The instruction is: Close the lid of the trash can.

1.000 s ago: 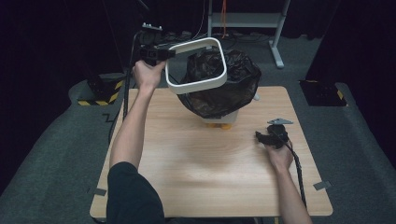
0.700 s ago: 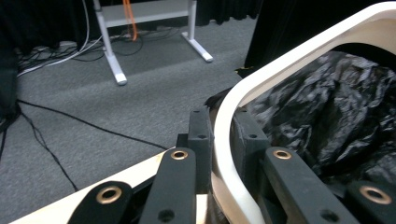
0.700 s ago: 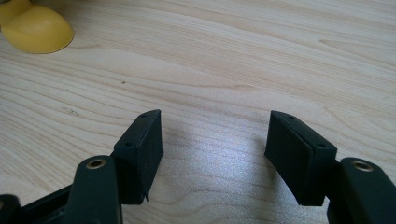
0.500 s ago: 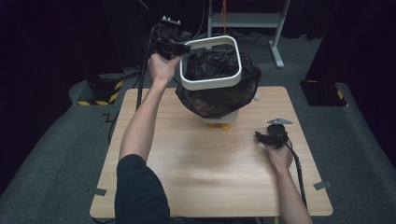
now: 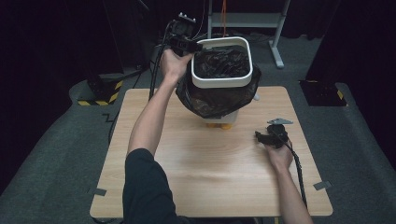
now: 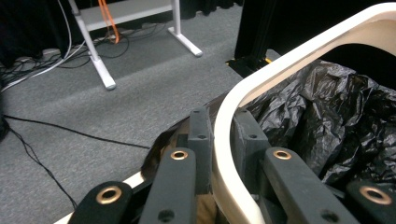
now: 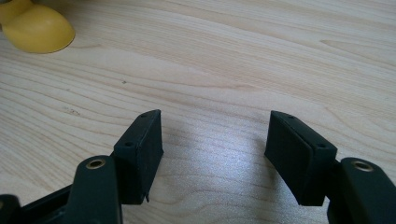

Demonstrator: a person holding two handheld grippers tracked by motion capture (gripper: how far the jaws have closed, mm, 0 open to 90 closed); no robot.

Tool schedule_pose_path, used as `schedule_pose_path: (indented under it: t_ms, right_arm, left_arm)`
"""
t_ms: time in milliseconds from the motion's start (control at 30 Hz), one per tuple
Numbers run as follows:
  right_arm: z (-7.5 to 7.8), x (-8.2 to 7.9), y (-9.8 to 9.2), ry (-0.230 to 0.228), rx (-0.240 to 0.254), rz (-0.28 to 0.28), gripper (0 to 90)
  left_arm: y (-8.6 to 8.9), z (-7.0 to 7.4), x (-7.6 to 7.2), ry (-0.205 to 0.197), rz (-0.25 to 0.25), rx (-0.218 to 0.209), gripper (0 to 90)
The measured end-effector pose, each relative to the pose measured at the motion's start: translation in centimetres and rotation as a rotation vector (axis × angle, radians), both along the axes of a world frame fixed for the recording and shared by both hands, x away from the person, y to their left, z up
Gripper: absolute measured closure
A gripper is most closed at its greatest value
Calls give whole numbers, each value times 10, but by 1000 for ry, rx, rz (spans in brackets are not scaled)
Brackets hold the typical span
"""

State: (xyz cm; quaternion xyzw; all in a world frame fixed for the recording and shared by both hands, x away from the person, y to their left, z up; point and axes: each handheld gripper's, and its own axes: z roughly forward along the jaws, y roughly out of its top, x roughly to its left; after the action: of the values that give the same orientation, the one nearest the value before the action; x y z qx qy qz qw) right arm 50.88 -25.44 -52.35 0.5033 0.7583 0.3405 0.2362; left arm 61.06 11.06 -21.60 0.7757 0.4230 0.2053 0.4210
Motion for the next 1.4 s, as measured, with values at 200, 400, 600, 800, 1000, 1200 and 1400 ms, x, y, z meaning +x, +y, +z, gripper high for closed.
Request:
schedule_pose_path:
  t_ms: [200, 400, 600, 800, 1000, 1200, 1400]
  right_arm:
    - [0, 0, 0, 0, 0, 2, 361]
    - [0, 0, 0, 1, 0, 3, 361]
    - [0, 0, 0, -2, -2, 14, 361]
    - [0, 0, 0, -5, -5, 20, 362]
    - [0, 0, 0, -2, -4, 21, 361]
    - [0, 0, 0, -1, -5, 23, 356]
    - [0, 0, 1, 4, -2, 24, 347]
  left_arm:
    - [-10, -2, 7, 6, -17, 21, 796]
    - [-15, -4, 14, 8, -3, 87, 797]
    - [-18, -2, 18, -10, 4, 182, 799]
    - [-20, -6, 22, -4, 0, 202, 801]
    - [-19, -8, 23, -1, -1, 207, 800]
    - [-19, -10, 20, -16, 18, 165, 785]
    - [-11, -14, 23, -13, 26, 55, 724]
